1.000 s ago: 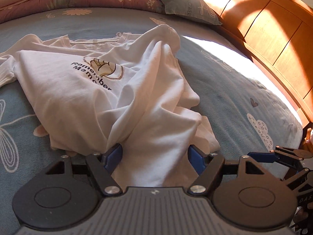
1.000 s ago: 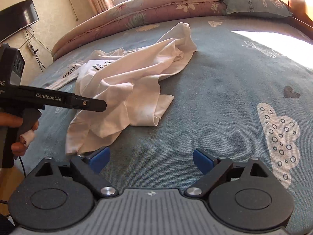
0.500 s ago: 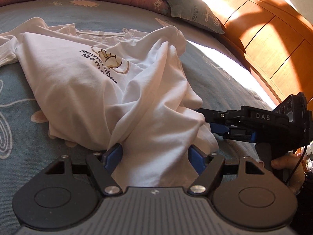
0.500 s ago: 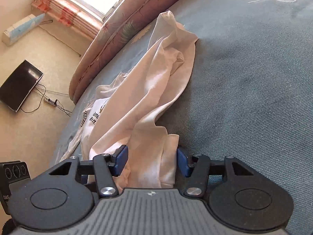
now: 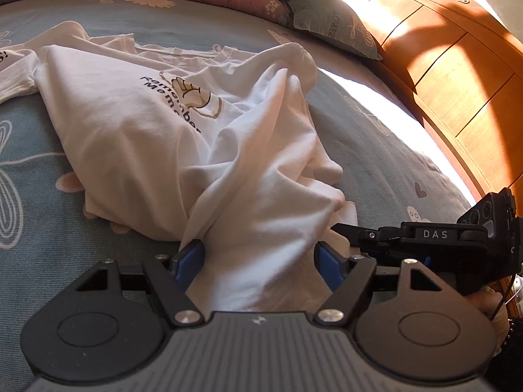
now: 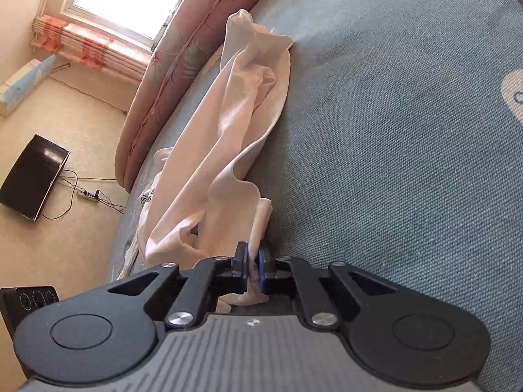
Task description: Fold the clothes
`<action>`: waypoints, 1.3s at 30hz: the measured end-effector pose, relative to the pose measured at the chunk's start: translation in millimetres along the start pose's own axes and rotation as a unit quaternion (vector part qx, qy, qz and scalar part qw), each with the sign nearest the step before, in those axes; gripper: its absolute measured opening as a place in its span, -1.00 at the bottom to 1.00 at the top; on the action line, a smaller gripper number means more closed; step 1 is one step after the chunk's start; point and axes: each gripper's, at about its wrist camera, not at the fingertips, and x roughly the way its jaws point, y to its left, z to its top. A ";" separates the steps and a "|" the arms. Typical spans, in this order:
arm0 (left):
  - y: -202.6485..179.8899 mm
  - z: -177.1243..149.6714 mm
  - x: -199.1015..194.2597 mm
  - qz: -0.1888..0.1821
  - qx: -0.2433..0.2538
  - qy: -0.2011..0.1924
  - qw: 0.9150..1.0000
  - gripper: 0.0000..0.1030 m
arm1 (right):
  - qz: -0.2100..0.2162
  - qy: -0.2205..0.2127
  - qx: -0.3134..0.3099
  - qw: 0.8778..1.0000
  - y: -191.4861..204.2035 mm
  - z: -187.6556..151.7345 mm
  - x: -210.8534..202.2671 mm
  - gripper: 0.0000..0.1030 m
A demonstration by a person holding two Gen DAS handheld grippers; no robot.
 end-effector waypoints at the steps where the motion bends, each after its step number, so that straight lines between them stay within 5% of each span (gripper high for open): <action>1: -0.6 -0.1 0.4 0.002 0.000 0.000 1.000 0.45 | 0.002 -0.008 0.000 1.000 -1.0 -3.4 -0.2 -0.82; 11: -10.2 3.4 -11.5 0.017 -0.016 0.000 1.000 0.44 | -0.018 -0.029 -0.057 0.998 18.6 6.0 -31.9 -0.84; 16: -23.1 8.3 -22.2 0.011 0.006 -0.009 1.000 0.45 | -0.062 -0.053 -0.093 0.992 21.0 25.4 -71.2 -0.84; 34: -39.5 10.8 -14.6 0.015 0.020 0.007 1.000 0.45 | -0.219 -0.157 -0.055 0.961 -45.9 87.7 -202.5 -0.94; 39: -42.7 12.3 -12.7 0.016 0.024 0.010 1.000 0.45 | -0.207 -0.176 -0.017 0.962 -66.6 87.3 -233.3 -0.86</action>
